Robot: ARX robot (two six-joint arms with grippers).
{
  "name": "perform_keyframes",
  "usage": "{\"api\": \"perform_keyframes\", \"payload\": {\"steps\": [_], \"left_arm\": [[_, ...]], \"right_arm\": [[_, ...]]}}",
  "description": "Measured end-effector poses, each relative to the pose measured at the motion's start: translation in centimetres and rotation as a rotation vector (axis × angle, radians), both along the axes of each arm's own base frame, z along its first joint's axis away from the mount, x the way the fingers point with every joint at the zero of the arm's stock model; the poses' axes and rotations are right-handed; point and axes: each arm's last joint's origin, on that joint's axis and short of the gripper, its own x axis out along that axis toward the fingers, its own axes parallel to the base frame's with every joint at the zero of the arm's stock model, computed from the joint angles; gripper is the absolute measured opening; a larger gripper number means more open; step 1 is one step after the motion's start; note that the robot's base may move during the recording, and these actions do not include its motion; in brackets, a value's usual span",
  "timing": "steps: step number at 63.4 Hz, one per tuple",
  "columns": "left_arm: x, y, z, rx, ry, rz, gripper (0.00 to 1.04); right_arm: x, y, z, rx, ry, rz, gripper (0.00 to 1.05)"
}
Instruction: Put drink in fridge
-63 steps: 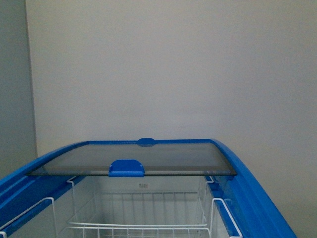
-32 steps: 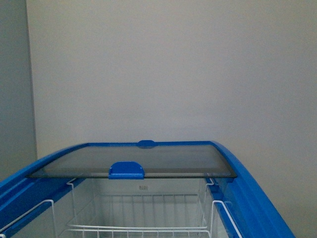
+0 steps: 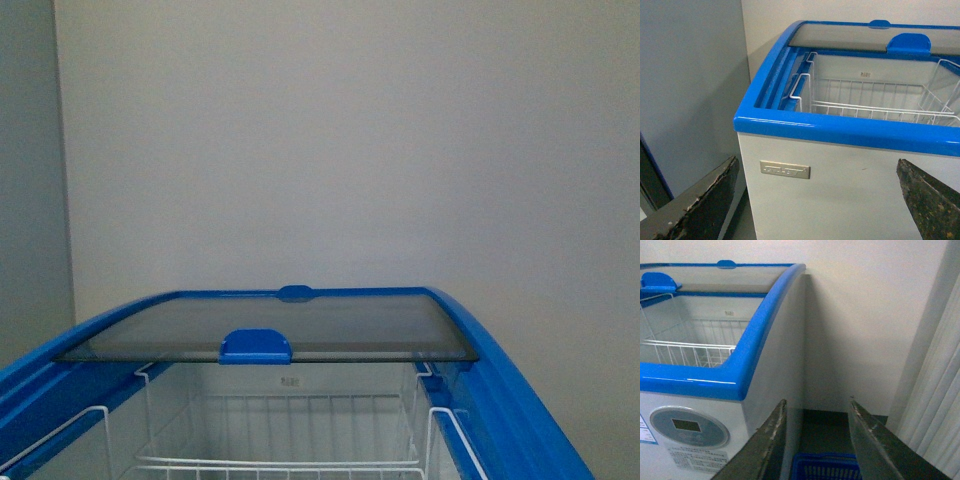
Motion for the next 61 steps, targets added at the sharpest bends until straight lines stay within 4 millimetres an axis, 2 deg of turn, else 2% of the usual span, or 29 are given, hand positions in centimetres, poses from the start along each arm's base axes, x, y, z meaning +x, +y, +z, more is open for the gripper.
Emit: {"api": "perform_keyframes", "payload": {"steps": [3, 10, 17, 22, 61], "left_arm": [[0.0, 0.0, 0.0, 0.0, 0.0, 0.0, 0.97], [0.0, 0.0, 0.0, 0.0, 0.0, 0.0, 0.97], [0.0, 0.0, 0.0, 0.0, 0.0, 0.0, 0.97], [0.0, 0.0, 0.0, 0.0, 0.0, 0.0, 0.97], [0.0, 0.0, 0.0, 0.0, 0.0, 0.0, 0.97]], "right_arm": [[0.0, 0.0, 0.0, 0.0, 0.0, 0.0, 0.48], [0.0, 0.0, 0.0, 0.0, 0.0, 0.0, 0.73], [0.0, 0.0, 0.0, 0.0, 0.0, 0.0, 0.9], [0.0, 0.0, 0.0, 0.0, 0.0, 0.0, 0.98], [0.0, 0.0, 0.0, 0.0, 0.0, 0.0, 0.97]]}}
